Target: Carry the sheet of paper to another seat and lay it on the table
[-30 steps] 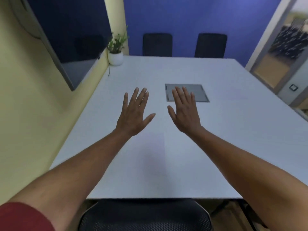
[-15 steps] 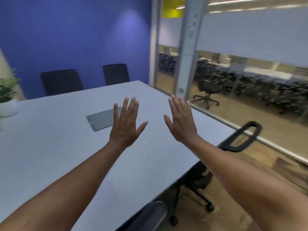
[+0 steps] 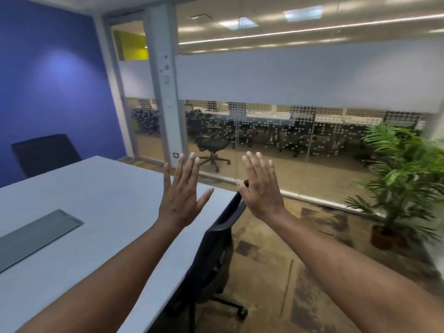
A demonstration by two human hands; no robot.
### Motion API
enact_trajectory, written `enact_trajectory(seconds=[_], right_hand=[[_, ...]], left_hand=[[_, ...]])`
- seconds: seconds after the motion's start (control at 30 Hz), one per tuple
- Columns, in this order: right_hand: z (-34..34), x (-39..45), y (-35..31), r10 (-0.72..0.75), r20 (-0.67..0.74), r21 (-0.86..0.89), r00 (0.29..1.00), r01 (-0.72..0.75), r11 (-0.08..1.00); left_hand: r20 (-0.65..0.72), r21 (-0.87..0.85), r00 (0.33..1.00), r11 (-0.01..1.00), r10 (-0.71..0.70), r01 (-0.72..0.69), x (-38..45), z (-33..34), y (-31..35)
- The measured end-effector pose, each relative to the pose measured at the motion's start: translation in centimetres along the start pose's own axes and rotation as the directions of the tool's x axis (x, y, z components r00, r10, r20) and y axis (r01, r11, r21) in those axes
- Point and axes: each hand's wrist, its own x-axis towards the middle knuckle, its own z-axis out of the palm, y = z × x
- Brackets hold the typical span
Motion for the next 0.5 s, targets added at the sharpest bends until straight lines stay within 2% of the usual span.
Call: enact_trajectory(seconds=[0.03,0.1,0.13,0.2,0.23,0.3,0.5], right_hand=[[-0.1,0.0,0.0,0.004,-0.023,0.010,1.000,-0.004,1.000],[-1.2,0.5,7.1,0.005,-0.023,-0.023,1.000,-0.006,1.000],[-1.2,0.6,7.1,-0.010,-0.041,-0.025,0.999,0.009,1.000],[-1.9,1.1,13.6,-0.021,-0.012,-0.071,1.000,0.020,0.997],[-1.7,1.2,13.8,-0.029,-0.023,-0.082,0.999,0.027,0.996],[-2.1,1.7,19.1,-0.001,-0.001,-0.103,1.000,0.001,0.995],[-1.3,3.4,26.3,0.031,0.001,-0.108,1.000,-0.030,0.994]], left_hand=[[0.003,0.009,1.000,1.000,0.006,-0.006,0.0,0.1,0.2],[-0.007,-0.038,1.000,0.999,0.011,-0.012,3.7,2.9,6.4],[-0.012,-0.036,1.000,0.999,0.020,-0.020,3.8,3.0,6.6],[-0.019,-0.090,1.000,0.996,0.004,-0.006,7.0,5.6,12.1],[-0.027,-0.096,1.000,0.995,-0.004,0.001,7.1,5.7,12.2],[-0.008,-0.134,1.000,0.991,-0.014,0.013,9.8,7.8,16.1],[-0.010,-0.130,0.999,0.991,0.031,-0.032,16.0,11.1,19.6]])
